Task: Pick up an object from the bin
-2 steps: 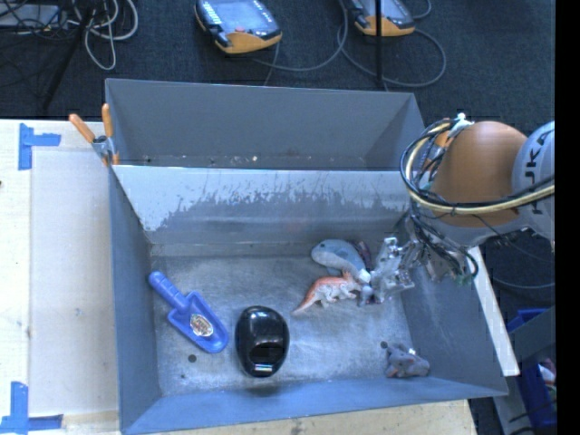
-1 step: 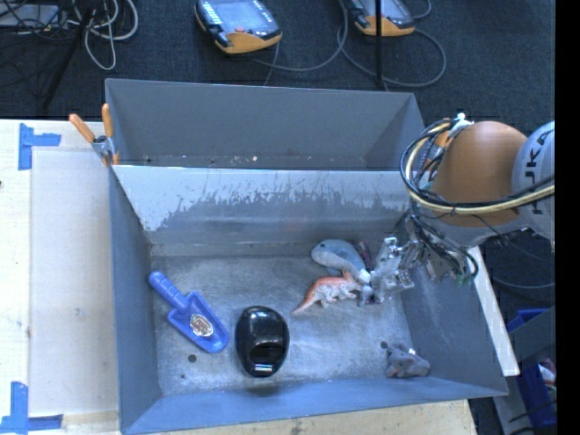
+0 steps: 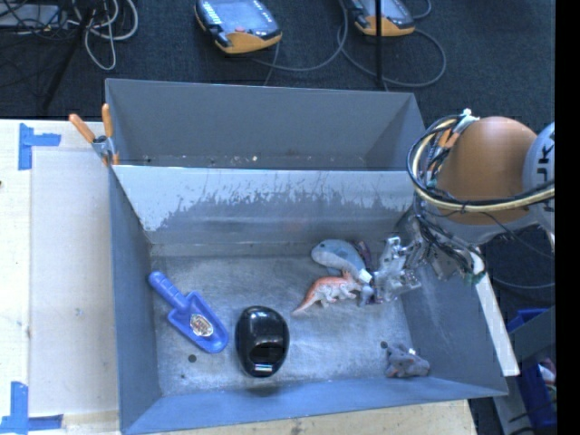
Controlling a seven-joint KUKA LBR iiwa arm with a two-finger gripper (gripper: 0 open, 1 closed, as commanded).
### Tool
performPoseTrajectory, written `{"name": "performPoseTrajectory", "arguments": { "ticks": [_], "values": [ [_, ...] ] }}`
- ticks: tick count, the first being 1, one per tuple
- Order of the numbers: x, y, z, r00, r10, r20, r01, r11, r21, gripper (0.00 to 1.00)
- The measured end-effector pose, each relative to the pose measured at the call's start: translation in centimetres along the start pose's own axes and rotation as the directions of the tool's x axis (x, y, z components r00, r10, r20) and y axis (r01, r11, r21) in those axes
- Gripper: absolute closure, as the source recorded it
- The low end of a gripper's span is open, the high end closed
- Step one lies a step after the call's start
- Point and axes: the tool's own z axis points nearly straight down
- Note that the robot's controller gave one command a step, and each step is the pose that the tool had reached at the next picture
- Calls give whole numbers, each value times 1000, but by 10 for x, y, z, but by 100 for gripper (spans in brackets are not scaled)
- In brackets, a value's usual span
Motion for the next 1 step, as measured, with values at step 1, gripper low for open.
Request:
{"name": "performPoseTrajectory", "arguments": {
  "ticks": [1],
  "values": [
    [11, -4, -13, 997, -80, 14, 80, 997, 8, 100]
  ]
}}
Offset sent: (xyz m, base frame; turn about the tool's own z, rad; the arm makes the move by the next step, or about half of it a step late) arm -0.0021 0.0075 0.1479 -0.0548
